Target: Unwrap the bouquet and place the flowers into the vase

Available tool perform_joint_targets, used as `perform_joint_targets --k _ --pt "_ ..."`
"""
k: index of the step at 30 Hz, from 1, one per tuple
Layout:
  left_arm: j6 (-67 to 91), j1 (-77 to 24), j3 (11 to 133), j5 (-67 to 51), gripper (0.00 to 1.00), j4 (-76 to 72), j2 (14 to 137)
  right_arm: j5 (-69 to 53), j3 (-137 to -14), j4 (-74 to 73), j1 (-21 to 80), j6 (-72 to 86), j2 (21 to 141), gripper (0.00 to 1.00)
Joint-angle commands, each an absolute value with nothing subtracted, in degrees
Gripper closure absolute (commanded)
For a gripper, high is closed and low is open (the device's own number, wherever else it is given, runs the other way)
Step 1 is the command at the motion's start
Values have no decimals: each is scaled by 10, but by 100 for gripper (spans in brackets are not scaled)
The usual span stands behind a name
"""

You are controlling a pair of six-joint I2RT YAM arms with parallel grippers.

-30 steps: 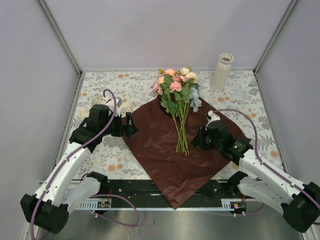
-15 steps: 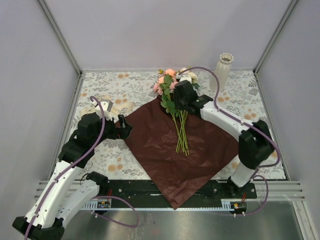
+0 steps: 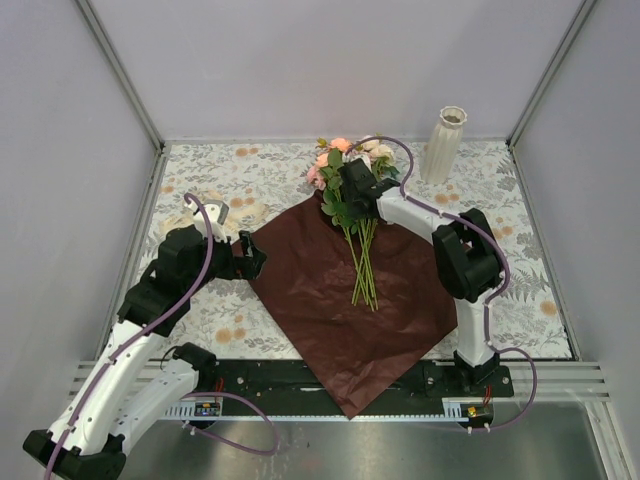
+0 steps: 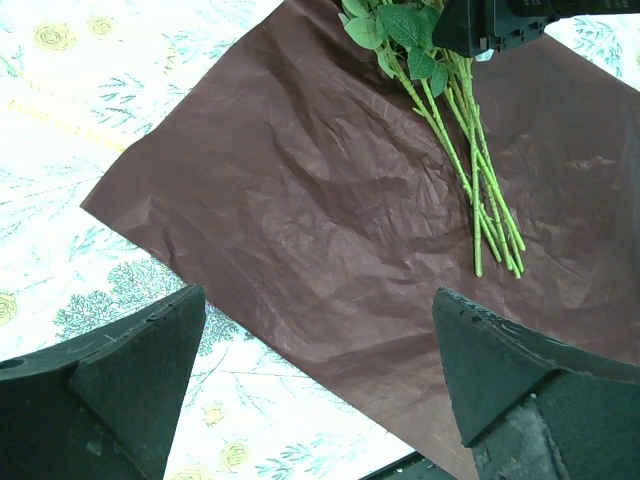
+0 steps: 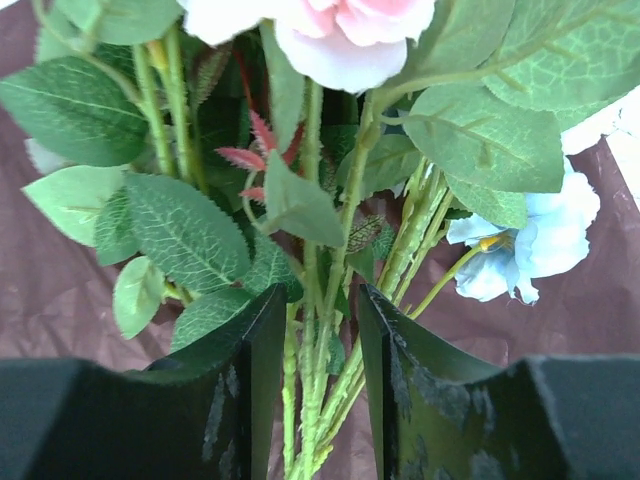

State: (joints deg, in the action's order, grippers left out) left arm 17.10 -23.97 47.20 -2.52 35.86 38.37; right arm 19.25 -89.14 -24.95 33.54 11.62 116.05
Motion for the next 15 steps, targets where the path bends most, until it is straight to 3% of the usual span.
perform_joint_targets --k 1,15 --pt "163 -242 473 -7 1 330 381 183 -917 -244 326 113 1176 58" --pt "163 -242 474 -3 1 330 380 178 -892 -224 325 99 1130 84"
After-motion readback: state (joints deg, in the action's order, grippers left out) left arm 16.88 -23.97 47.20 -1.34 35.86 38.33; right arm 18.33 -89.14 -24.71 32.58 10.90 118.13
